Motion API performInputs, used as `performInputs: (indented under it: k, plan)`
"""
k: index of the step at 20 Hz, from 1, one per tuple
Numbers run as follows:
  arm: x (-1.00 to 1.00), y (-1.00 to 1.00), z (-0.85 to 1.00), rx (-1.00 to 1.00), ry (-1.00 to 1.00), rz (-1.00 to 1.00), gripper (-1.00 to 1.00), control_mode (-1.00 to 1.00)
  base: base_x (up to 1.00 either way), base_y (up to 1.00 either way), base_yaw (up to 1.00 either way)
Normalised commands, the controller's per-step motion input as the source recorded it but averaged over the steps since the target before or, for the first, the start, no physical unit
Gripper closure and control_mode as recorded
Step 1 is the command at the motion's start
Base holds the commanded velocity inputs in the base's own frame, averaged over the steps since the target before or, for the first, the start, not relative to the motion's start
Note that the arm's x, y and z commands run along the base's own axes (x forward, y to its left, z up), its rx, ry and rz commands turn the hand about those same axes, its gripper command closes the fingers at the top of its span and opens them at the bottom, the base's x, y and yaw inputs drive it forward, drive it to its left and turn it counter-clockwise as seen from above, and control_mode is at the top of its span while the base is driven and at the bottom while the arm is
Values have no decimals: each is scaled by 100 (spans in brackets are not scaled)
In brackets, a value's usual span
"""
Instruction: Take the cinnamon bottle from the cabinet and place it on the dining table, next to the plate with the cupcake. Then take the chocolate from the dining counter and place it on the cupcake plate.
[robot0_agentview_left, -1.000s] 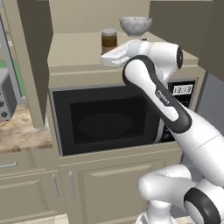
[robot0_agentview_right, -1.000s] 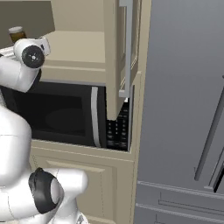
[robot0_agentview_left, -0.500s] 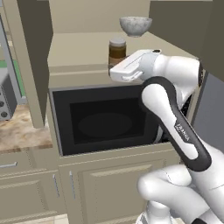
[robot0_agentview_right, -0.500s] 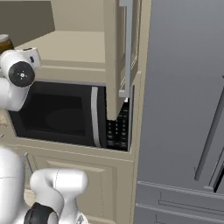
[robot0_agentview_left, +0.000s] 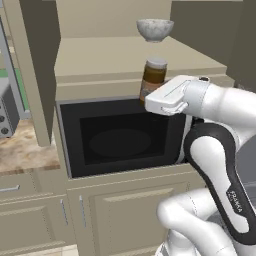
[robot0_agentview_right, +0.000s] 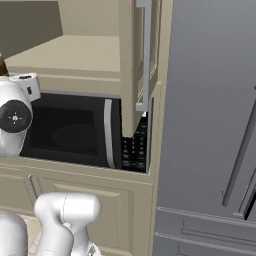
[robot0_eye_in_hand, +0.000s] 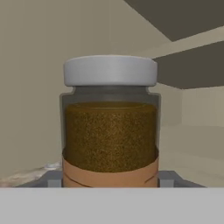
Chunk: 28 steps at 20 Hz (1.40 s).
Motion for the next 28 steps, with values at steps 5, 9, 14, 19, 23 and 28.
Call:
performInputs:
  k: [5, 9, 14, 19, 23, 28]
  plan:
    - [-51, -21, -38, 0, 13, 3, 100, -100, 0, 0, 0]
    - [-35, -25, -41, -10, 17, 2, 100, -100, 0, 0, 0]
    - [-29, -24, -37, -14, 15, 4, 100, -100, 0, 0, 0]
    - [-23, -4, -37, -11, 1, 3, 100, -100, 0, 0, 0]
    - [-8, -2, -22, -7, -9, 0, 100, -100, 0, 0, 0]
    - [0, 0, -1, -1, -3, 0, 100, -100, 0, 0, 0]
